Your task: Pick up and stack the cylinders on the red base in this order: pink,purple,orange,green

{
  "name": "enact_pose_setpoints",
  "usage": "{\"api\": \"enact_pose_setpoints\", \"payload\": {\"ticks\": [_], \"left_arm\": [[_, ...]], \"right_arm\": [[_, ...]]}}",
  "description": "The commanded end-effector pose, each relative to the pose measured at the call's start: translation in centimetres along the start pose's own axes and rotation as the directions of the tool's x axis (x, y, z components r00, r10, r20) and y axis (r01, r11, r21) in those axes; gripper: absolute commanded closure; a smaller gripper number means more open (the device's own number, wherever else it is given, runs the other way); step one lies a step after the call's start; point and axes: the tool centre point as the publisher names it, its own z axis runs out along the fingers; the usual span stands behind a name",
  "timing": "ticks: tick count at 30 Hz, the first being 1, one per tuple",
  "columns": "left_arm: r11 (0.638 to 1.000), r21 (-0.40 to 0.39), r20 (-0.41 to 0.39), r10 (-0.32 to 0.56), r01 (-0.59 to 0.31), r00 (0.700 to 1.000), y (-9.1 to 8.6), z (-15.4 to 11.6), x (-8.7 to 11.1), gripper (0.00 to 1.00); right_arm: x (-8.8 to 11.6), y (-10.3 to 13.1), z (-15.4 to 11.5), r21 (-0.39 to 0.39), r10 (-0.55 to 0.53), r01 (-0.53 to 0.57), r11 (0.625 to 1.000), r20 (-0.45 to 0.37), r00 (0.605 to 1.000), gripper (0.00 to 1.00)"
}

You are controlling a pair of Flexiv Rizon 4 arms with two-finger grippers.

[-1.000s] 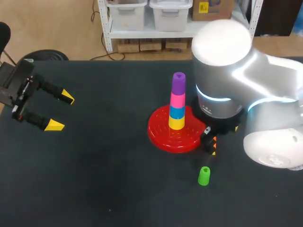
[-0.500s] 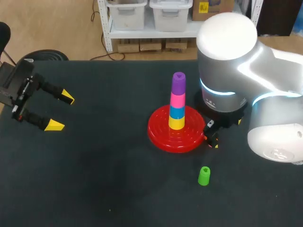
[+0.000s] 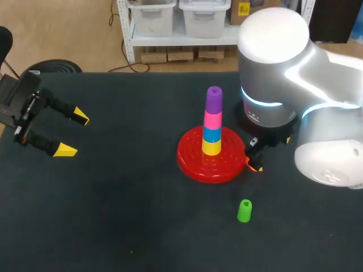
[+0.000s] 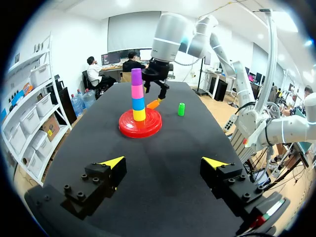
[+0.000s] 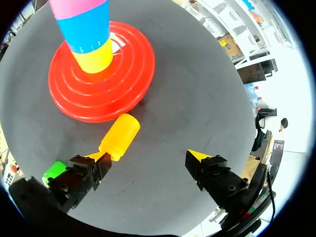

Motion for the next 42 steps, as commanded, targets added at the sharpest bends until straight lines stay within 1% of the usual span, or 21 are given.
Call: {"api": "enact_pose_setpoints", "payload": {"ticks": [1, 6, 26, 33, 37, 42], "left_arm": [[1.0, -0.001, 0.001, 0.003, -0.003, 1.0, 0.0, 0.1, 0.1, 0.0], [1.0, -0.001, 0.001, 0.003, -0.003, 1.0, 0.0, 0.1, 0.1, 0.0], [1.0, -0.001, 0.001, 0.003, -0.003, 1.0, 0.0, 0.1, 0.1, 0.0], [1.0, -0.001, 0.001, 0.003, -0.003, 1.0, 0.0, 0.1, 0.1, 0.0], [1.0, -0.001, 0.001, 0.003, -0.003, 1.0, 0.0, 0.1, 0.1, 0.0], [1.0, -0.001, 0.001, 0.003, -0.003, 1.0, 0.0, 0.1, 0.1, 0.0]], "right_arm": [[-0.6, -0.4, 0.1, -0.006, 0.0, 0.0, 1.0, -0.005, 1.0, 0.0], [-1.1, -0.8, 0.0, -0.019, 0.006, -0.005, 1.0, 0.012, 1.0, 0.0], [-2.2, -1.9, -0.5, -0.007, -0.002, 0.002, 1.0, 0.022, 1.0, 0.0], [-2.3, -1.9, -1.0, 0.002, -0.004, 0.004, 1.0, 0.042, 0.999, 0.0], [-2.4, -1.8, -1.4, 0.001, -0.001, 0.001, 1.0, 0.069, 0.998, 0.0], [-2.3, -1.6, -2.2, 0.014, 0.0, -0.001, 1.0, 0.075, 0.997, 0.0]]}}
